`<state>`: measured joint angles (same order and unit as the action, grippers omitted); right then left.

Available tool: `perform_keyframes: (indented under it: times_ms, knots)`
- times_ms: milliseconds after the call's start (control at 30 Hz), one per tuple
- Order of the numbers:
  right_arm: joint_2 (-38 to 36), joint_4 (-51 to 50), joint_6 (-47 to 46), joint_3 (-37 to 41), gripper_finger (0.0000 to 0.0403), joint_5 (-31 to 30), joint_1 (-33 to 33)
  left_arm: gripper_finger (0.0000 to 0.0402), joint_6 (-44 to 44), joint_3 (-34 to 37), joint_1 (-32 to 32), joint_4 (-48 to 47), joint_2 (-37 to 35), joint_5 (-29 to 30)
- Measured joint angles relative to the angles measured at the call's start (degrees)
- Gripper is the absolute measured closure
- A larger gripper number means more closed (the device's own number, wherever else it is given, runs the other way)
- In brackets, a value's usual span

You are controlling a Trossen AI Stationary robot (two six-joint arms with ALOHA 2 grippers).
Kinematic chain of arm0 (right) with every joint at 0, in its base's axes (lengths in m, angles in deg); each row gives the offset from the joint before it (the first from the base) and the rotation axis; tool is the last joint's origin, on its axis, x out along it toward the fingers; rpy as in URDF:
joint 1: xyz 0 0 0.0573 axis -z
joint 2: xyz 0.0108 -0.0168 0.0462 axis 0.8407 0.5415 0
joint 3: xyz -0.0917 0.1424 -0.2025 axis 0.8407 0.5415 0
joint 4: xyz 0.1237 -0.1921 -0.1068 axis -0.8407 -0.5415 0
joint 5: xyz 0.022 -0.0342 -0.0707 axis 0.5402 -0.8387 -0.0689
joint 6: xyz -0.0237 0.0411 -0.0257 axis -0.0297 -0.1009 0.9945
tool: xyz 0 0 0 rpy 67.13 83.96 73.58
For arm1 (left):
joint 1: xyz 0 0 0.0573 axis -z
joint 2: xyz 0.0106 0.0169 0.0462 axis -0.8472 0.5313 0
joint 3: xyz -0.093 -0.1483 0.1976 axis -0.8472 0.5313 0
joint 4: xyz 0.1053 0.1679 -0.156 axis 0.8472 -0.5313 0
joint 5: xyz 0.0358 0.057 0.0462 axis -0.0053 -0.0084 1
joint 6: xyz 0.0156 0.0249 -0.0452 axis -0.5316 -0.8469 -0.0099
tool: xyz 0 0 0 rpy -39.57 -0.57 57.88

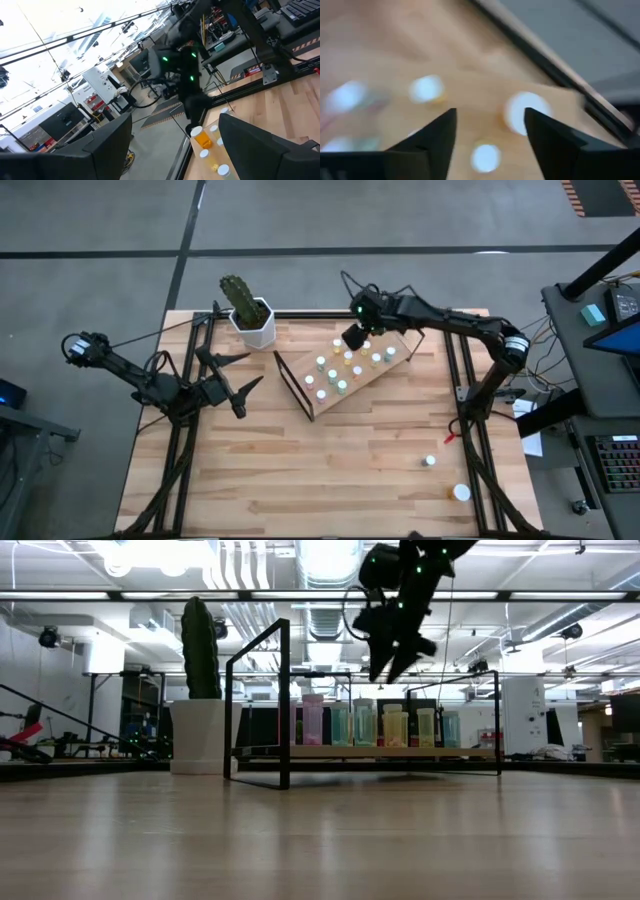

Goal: Pick and place medicine bottles onto shelf by color
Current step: Put the orange pill bottle on the shelf

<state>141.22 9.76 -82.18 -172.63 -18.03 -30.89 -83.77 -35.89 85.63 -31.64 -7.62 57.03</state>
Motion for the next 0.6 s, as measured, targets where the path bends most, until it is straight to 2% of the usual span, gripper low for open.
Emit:
perform_keyframes:
  times_ms: [100,167,267,300,467,600]
  knots:
    - [1.0,-4.0,16.1,-4.0,0.0228,15.4,2.7,0.0121,-0.2,0.0,0.0,0.0,0.0,0.0]
    - [1.3,-8.1,25.8,-5.2,0.0278,19.3,4.1,0.0121,-0.2,0.0,0.0,0.1,0.0,-0.1]
    - [1.2,-9.2,31.1,-5.8,0.0364,15.7,6.4,0.0121,-0.1,0.0,0.0,1.3,0.1,-0.1]
    - [1.2,-8.7,31.4,-5.5,0.0378,15.2,7.3,0.0121,0.0,0.0,0.0,1.5,0.2,-0.1]
    - [1.2,-1.8,32.5,-1.3,0.0392,14.1,8.4,0.0121,-0.1,0.0,0.0,2.4,0.9,-0.6]
    - [1.2,1.8,32.7,1.1,0.0394,9.5,8.1,0.0121,-0.1,0.0,0.0,3.7,1.2,-1.3]
